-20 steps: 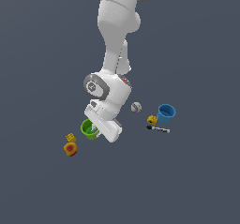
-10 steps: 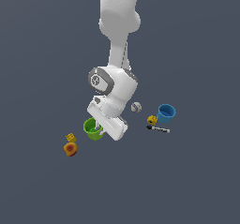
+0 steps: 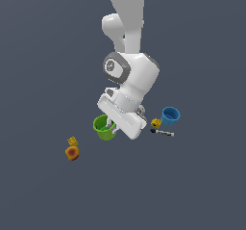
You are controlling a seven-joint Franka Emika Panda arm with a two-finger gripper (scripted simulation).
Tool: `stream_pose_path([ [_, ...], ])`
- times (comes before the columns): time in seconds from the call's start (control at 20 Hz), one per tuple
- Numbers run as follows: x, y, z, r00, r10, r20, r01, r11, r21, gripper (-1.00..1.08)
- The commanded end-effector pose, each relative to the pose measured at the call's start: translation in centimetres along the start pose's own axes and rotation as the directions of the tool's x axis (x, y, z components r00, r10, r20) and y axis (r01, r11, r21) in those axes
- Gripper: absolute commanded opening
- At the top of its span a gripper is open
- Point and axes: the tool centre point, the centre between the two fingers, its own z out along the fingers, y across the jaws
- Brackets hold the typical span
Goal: Pick up a designated object from a clutter of objects.
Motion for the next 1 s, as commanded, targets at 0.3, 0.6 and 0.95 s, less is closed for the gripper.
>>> stream_pose_path([
  [0.3, 1.9, -3.5, -7.6, 1.000, 0.000, 0.004, 0.000, 1.000, 0.002, -1.00],
  [0.6, 3.2, -6.2, -13.2, 1.000, 0.000, 0.005, 0.000, 1.000, 0.002, -1.00],
  [0.95, 4.9, -9.4, -19.5, 1.000, 0.001, 0.004, -0.001, 1.000, 0.003, -1.00],
])
